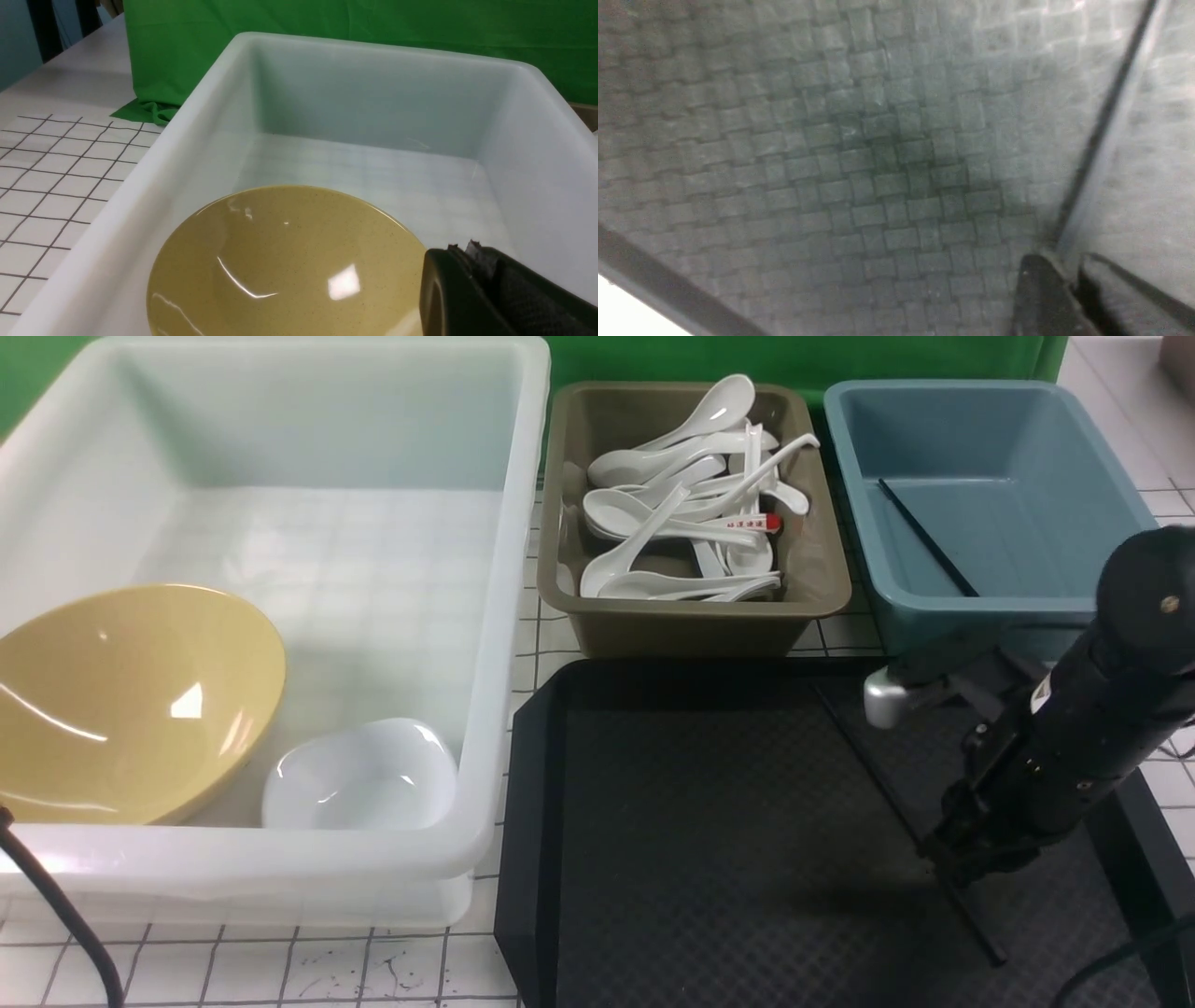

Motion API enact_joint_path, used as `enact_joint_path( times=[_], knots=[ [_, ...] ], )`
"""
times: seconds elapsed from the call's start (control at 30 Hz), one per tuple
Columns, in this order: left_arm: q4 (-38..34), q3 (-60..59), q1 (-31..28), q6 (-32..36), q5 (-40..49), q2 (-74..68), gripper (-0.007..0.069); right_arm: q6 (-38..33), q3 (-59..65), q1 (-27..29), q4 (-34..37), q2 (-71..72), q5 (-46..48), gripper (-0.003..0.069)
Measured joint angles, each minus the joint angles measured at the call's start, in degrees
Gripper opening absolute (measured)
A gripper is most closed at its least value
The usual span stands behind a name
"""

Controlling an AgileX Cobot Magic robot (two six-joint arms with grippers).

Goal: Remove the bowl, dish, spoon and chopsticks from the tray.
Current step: Use the right arm to grab a chopstick, then use the right arm to put a chopstick into the small storage box on the right

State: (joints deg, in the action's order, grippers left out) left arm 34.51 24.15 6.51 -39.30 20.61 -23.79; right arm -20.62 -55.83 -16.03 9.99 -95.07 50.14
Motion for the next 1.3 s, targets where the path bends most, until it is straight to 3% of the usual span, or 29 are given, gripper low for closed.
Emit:
enact_joint_path(
  times=[0.17,0.23,0.37,0.6,0.7,0.8,1.0,1.13,1.23,1.3],
  knots=[
    [-0.1,0.0,0.0,0.0,-0.1,0.0,-0.0012,-0.1,-0.7,0.0,-0.9,-6.3,-1.7,0.0255],
    [-0.1,0.0,0.0,0.0,0.0,0.0,-0.0012,-0.1,-1.3,0.0,-0.8,-7.1,-1.2,0.0228],
    [-0.1,0.0,0.0,0.0,0.0,0.0,-0.0012,-0.6,-1.6,-1.6,-1.5,-6.9,-0.4,0.0072],
    [-0.2,0.0,0.0,0.0,0.0,0.0,-0.0012,-2.0,-3.3,-6.8,-0.7,3.6,3.7,0.0066],
    [-0.2,0.0,0.0,0.0,-0.3,0.0,-0.0012,-2.1,-7.2,-4.9,-2.8,10.0,-0.3,0.0066],
    [-0.2,0.0,0.0,0.0,-0.3,0.0,-0.0012,-1.6,-11.7,-0.2,-3.8,12.5,-10.4,0.0066],
    [-0.1,0.0,0.0,0.2,-0.2,0.0,-0.0012,4.6,-15.7,7.0,-3.9,3.5,-30.4,0.0085],
    [0.2,0.0,0.0,0.6,1.5,0.0,-0.0012,11.7,-20.8,9.4,-3.9,-7.4,-27.6,0.0181],
    [0.2,0.0,0.0,0.6,3.0,0.0,-0.0012,10.0,-25.8,9.7,-4.0,-8.2,-18.2,0.0237],
    [0.2,0.0,0.0,0.6,3.3,0.0,-0.0012,8.4,-27.0,9.7,-4.0,-5.2,-15.6,0.0233]
  ],
)
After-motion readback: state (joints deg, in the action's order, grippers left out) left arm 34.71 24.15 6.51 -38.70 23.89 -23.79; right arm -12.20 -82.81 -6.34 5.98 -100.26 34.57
